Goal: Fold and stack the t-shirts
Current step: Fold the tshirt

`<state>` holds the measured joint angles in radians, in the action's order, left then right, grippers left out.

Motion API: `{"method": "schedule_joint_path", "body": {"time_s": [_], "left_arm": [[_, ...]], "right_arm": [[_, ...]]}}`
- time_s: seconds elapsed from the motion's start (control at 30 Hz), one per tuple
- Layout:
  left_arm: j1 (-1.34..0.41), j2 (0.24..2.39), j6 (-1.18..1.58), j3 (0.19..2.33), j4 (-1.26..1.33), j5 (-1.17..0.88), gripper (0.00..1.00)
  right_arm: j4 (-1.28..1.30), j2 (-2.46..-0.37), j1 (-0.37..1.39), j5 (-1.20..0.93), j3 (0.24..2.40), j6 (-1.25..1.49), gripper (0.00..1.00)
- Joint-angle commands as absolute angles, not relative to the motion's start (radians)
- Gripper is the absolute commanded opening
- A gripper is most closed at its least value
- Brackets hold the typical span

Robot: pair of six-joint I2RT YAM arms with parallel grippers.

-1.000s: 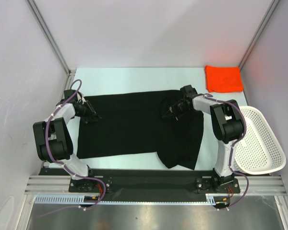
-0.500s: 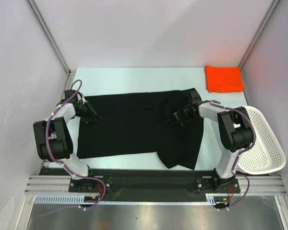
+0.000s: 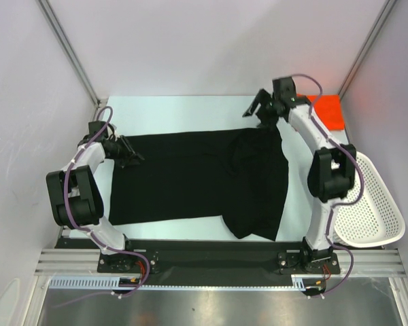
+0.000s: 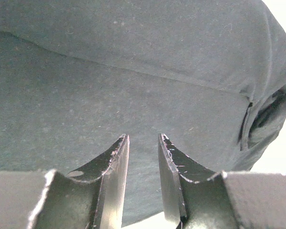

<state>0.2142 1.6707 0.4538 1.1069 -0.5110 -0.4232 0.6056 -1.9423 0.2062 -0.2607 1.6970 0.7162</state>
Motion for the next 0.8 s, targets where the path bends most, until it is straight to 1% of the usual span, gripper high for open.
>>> {"method": "schedule_joint_path", "body": {"time_s": [0.0, 0.03, 0.07, 0.17, 0.27, 0.43, 0.5, 0.6, 0.63, 0.67, 0.77], "left_arm": [[0.213, 1.681, 0.492, 1.146, -0.497, -0.468, 0.36], [0.213, 1.68, 0.491, 1.146, -0.499, -0.466, 0.36], [0.213, 1.675, 0.488, 1.146, -0.5, -0.465, 0.36], [0.213, 1.666, 0.482, 1.129, -0.497, -0.468, 0.36], [0.213, 1.66, 0.477, 1.112, -0.494, -0.466, 0.36], [0.215, 1.664, 0.477, 1.106, -0.488, -0.469, 0.36], [0.215, 1.666, 0.477, 1.103, -0.485, -0.469, 0.36], [0.215, 1.663, 0.473, 1.1, -0.486, -0.466, 0.36], [0.215, 1.661, 0.471, 1.1, -0.486, -0.465, 0.36], [0.213, 1.661, 0.468, 1.1, -0.488, -0.462, 0.36], [0.216, 1.663, 0.459, 1.098, -0.491, -0.459, 0.36]], "right_arm": [[0.774, -2.133, 0.261, -0.163, 1.928, 0.595, 0.72], [0.817, -2.179, 0.267, -0.149, 1.992, 0.585, 0.7], [0.859, -2.263, 0.276, -0.129, 2.119, 0.578, 0.68], [0.933, -2.345, 0.296, -0.089, 2.245, 0.561, 0.66], [0.927, -2.378, 0.305, -0.086, 2.249, 0.558, 0.68], [0.937, -2.396, 0.316, -0.069, 2.229, 0.554, 0.68], [0.931, -2.396, 0.316, -0.064, 2.212, 0.561, 0.64], [0.931, -2.401, 0.319, -0.064, 2.206, 0.566, 0.54], [0.933, -2.404, 0.319, -0.064, 2.206, 0.568, 0.5], [0.934, -2.405, 0.319, -0.064, 2.204, 0.569, 0.43], [0.94, -2.405, 0.319, -0.054, 2.206, 0.571, 0.4]]}}
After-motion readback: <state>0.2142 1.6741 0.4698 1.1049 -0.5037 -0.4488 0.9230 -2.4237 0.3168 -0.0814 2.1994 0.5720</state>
